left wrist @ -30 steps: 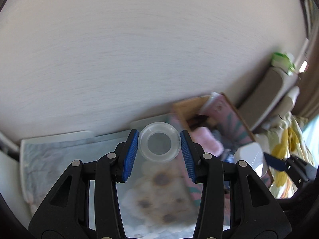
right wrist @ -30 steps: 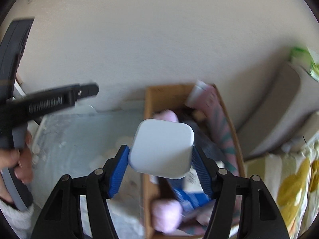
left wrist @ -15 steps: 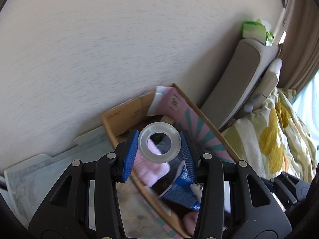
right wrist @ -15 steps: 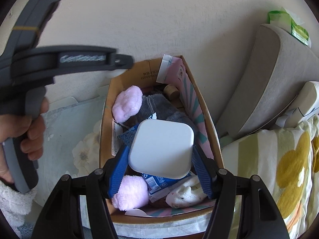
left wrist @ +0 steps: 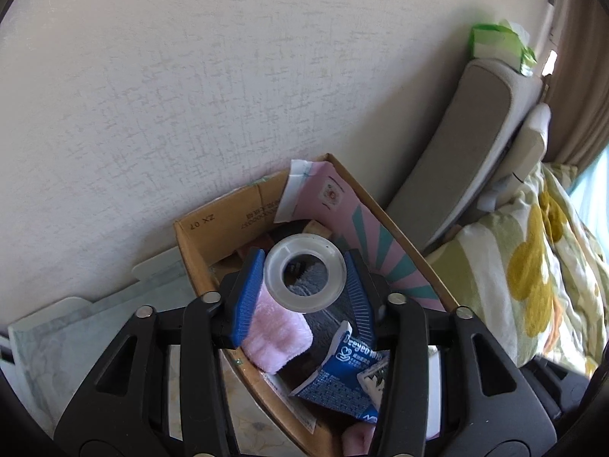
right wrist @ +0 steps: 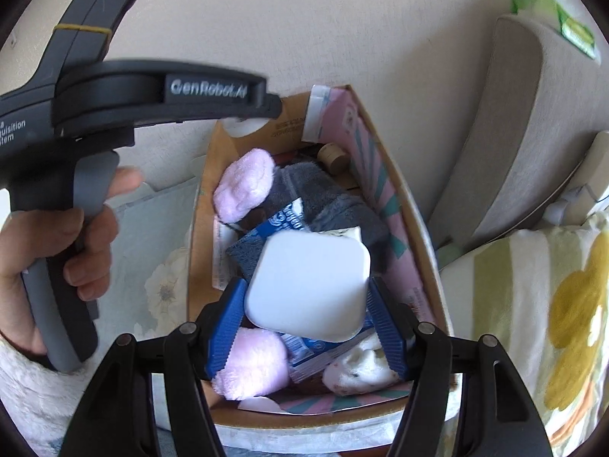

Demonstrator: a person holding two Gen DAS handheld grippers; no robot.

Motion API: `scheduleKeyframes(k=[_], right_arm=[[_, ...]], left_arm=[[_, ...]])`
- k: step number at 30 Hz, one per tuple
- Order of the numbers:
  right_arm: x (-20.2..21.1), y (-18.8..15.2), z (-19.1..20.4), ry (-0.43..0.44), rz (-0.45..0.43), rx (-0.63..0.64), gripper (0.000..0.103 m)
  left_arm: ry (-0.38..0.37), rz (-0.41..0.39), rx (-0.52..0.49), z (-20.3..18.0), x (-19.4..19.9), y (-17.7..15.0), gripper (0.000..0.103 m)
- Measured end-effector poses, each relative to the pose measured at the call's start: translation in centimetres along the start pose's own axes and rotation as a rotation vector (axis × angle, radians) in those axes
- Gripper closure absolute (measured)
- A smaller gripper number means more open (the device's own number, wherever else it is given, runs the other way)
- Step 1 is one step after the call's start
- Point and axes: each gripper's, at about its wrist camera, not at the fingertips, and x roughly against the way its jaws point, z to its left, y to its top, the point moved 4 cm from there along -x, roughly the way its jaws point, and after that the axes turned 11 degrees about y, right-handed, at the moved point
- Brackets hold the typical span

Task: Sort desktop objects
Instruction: 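Carry the clear ring and white sponge into the cardboard box and release, then withdraw both open tools back over the empty tray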

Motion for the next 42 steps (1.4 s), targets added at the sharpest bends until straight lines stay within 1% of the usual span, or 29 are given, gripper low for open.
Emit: scheduleKeyframes(k=[1, 2, 3, 8, 15, 21, 24, 27, 29, 33, 34, 37, 41, 42], right_arm=[[0.1, 0.0, -0.1, 0.004, -0.009, -0.013, 0.017], [0.2, 0.0, -0.2, 0.006, -0.033, -0.025, 0.003], [0.5, 0.1, -0.4, 0.002, -0.053, -0.029, 0.0], [1.1, 0.3, -0.5, -0.038, -0.073, -0.008, 0.0], [1.7, 0.4, 0.0, -0.048, -0.093, 0.006, 0.0], [2.5, 0.4, 1.3, -0.058, -0.113, 0.035, 0.0], [3.2, 0.5, 2.4, -0.08, -0.1, 0.049, 0.0], [4.0, 0.8, 3.7, -0.109, -0.095, 0.058, 0.0], [4.6, 1.1, 4.7, -0.121, -0.094, 0.058, 0.0], [5.2, 1.8, 7.4, -0.123, -0.084, 0.066, 0.0], [5.3, 2.0, 8.5, -0.123, -0.081, 0.077, 0.0], [4.9, 2.2, 11.4, -0.123, -0.07, 0.11, 0.0], [3.8, 2.2, 14.7, -0.108, -0.06, 0.149, 0.0], [3.5, 2.2, 15.4, -0.103, -0.059, 0.159, 0.0]], left_arm=[[0.003, -0.001, 0.018, 0.1, 0.1, 0.1, 0.025], [0.003, -0.006, 0.026, 0.2, 0.2, 0.1, 0.002], [0.002, -0.027, 0.038, 0.3, 0.6, 0.2, 0.0], [0.032, -0.035, 0.029, 0.5, 0.9, 0.2, 0.0], [0.047, -0.049, 0.027, 1.0, 2.0, 0.0, 0.0], [0.06, -0.07, 0.033, 1.9, 3.8, -0.3, 0.0], [0.092, -0.066, 0.04, 2.9, 5.1, -0.6, 0.0], [0.122, -0.075, 0.057, 4.7, 7.2, -1.1, 0.0], [0.158, -0.077, 0.086, 6.5, 8.8, -1.6, 0.0], [0.259, -0.091, 0.146, 10.9, 12.2, -3.0, 0.0], [0.299, -0.088, 0.16, 12.2, 13.1, -3.7, 0.0], [0.37, -0.07, 0.207, 15.5, 15.0, -5.3, 0.0], [0.408, -0.05, 0.308, 19.9, 17.4, -8.1, 0.0], [0.414, -0.048, 0.322, 20.4, 17.8, -8.5, 0.0]])
